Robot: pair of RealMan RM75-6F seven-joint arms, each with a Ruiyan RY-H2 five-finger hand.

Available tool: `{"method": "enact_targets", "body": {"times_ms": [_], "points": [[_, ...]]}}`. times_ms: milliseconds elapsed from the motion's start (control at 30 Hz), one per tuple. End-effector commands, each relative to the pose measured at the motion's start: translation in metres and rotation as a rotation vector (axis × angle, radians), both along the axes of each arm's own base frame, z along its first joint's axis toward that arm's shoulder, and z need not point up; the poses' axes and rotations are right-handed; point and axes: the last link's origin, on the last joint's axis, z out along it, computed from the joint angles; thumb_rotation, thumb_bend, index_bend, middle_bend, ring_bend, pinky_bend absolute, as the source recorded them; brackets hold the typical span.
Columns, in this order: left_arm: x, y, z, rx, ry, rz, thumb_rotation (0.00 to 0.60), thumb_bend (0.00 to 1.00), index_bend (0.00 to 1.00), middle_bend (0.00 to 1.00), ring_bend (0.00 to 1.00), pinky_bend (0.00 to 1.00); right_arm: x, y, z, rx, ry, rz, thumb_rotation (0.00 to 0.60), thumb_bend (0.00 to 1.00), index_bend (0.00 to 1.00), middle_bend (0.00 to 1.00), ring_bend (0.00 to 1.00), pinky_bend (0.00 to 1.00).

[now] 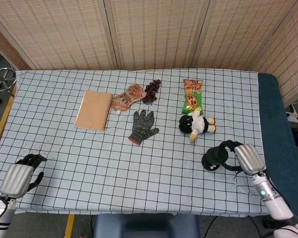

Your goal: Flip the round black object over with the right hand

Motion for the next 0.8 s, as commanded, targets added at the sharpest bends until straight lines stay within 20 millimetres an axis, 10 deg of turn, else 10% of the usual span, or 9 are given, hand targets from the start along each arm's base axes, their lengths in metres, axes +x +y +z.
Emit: {"method": "enact_targets", "body": {"times_ms": [33,533,800], "points": [[0.001,0.0,0.0,0.001,0.0,-0.002,0.6,0.42,0.33,0.29,0.25,0.53,-0.014,0.001,0.014,-0.009,0.091,-0.111,0.6,0.22,0.61,0.5,0.46,0.69],[0.0,0.0,0.001,0.003,-0.004,0.001,0.6,0.42,0.33,0.29,0.25,0.53,-0.039,-0.005,0.003,0.07,0.187,-0.238,0.6,0.22,0.46,0.43,0.31,0.62],[-0.001,0.0,0.002,0.005,-0.004,0.007,0.6,0.42,0.33,0.29,0.25,0.53,-0.029,0.003,0.021,0.123,0.121,-0.221,0.6,0.12,0.2,0.15,0.01,0.29]]}}
